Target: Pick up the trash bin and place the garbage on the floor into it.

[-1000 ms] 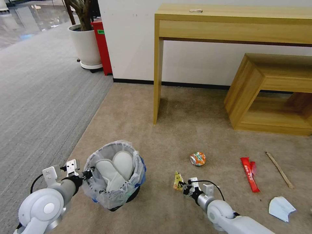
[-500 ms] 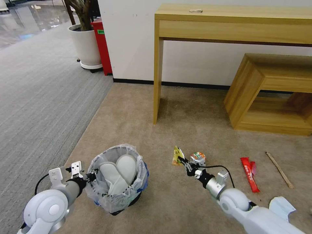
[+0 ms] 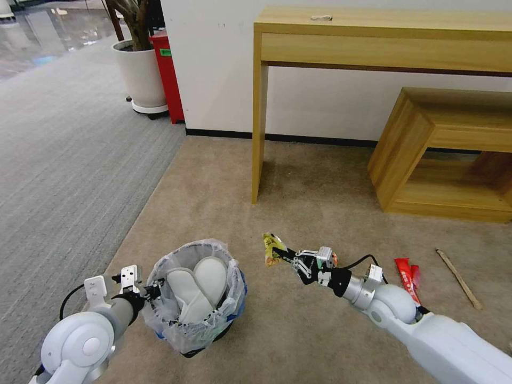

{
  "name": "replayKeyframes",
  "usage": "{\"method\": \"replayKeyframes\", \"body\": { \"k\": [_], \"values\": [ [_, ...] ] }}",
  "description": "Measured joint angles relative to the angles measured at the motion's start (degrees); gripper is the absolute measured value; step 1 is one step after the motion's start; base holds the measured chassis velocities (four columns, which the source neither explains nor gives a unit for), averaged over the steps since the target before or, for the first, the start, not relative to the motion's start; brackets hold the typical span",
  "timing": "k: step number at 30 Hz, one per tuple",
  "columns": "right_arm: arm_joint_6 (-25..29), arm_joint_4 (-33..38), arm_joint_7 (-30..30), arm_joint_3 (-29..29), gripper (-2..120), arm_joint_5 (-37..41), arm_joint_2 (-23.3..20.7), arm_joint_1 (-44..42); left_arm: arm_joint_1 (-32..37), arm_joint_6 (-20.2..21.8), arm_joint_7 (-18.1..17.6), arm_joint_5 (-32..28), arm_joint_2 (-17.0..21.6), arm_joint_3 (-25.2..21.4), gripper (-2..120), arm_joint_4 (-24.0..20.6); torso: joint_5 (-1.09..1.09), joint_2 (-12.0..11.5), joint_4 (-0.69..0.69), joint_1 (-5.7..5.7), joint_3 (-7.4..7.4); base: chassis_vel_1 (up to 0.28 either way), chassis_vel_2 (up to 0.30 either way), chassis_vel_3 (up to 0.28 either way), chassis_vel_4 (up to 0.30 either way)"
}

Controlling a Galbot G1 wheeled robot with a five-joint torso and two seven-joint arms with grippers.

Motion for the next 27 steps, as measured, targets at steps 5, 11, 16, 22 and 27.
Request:
{"method": "replayKeyframes", "body": {
  "k": [5,11,16,22,27],
  "values": [
    [-0.8,2.4,-3.1,-1.8,0,-0.7,-2.3,3.2,-0.1,0.1,0.1,0.3,0.4,0.6,1,0.0,0.00,0.0,-0.01,0.00,0.00,0.000,0.000,0.000,0.000],
    [-2.6,5.9,-3.5,-5.6,0,-0.2,-4.2,8.9,-0.5,0.2,0.1,0.7,0.4,1.4,1,0.0,0.00,0.0,0.00,0.00,0.00,0.000,0.000,0.000,0.000],
    [-4.2,7.9,-1.5,-11.4,0,1.1,-4.8,15.8,-0.8,0.2,0.1,0.8,0.6,1.9,1,0.0,-0.01,0.0,0.00,0.00,0.00,0.000,0.000,0.000,0.000],
    [-6.0,9.0,1.2,-17.9,0,2.9,-4.2,22.1,-1.2,0.3,0.1,0.8,1.0,2.1,1,-0.1,-0.01,0.0,0.00,0.00,0.00,0.000,0.000,0.000,0.000],
    [-7.1,9.1,3.1,-25.1,0,4.2,-2.1,28.6,-1.2,0.3,0.0,0.7,1.2,2.1,1,-0.1,-0.01,0.0,0.00,0.00,0.00,0.000,0.000,0.000,0.000]
  ]
}}
